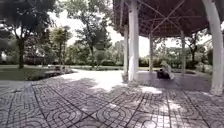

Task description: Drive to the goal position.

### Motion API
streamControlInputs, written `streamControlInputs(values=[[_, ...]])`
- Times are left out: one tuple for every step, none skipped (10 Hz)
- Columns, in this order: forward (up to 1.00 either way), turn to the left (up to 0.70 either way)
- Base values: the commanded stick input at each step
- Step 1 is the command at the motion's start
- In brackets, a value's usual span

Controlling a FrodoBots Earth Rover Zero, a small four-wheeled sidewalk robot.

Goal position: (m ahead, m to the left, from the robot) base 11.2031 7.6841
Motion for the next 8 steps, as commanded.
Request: streamControlInputs(values=[[1.00, 0.00], [1.00, 0.00], [1.00, 0.00], [1.00, 0.00], [1.00, 0.00], [1.00, 0.00], [1.00, 0.00], [1.00, 0.00]])
